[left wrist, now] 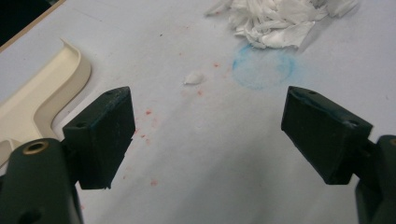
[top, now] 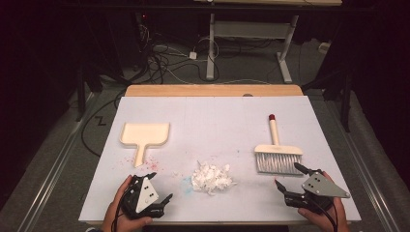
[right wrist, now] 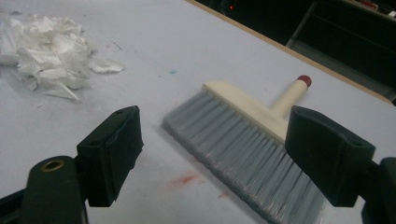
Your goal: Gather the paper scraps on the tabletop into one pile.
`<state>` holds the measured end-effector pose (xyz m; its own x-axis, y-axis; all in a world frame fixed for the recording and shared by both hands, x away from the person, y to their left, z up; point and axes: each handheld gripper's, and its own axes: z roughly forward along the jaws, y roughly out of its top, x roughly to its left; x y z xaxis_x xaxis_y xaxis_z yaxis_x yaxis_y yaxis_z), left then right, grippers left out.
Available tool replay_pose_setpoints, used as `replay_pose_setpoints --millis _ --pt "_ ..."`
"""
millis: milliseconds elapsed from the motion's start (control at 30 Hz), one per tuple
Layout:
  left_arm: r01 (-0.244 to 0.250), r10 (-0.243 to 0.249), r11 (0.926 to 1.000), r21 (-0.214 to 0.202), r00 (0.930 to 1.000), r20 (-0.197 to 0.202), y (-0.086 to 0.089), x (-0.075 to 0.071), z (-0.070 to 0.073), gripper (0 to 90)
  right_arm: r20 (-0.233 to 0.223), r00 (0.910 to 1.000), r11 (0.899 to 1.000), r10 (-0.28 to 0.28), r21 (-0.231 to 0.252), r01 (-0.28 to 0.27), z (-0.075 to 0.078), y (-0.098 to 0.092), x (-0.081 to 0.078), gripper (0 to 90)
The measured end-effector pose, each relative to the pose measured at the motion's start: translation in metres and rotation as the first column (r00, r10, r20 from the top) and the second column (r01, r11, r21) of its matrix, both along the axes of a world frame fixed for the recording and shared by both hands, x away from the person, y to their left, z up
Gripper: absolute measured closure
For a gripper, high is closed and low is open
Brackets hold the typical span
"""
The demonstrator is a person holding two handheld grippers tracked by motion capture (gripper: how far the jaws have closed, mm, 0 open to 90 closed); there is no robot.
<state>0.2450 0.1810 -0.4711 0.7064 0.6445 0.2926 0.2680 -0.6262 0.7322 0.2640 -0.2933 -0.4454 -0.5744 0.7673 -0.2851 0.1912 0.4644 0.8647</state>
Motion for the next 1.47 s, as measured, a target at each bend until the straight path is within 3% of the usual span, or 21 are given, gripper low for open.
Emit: replay_pose_setpoints --millis 1100,1467 --pt "0.04 -0.04 0.999 0.021 0.9991 -0.012 -0.006 0.002 -0.001 16.7 0.029 0.9992 0.998 0.026 -0.057 -0.024 0.003 0.01 -0.006 18.4" --pt "0.043 -0.043 0.9988 0.024 0.9988 -0.023 -0.008 0.003 -0.002 16.7 0.018 0.9996 0.998 0.02 -0.068 -0.019 0.0 0.011 -0.003 17.9"
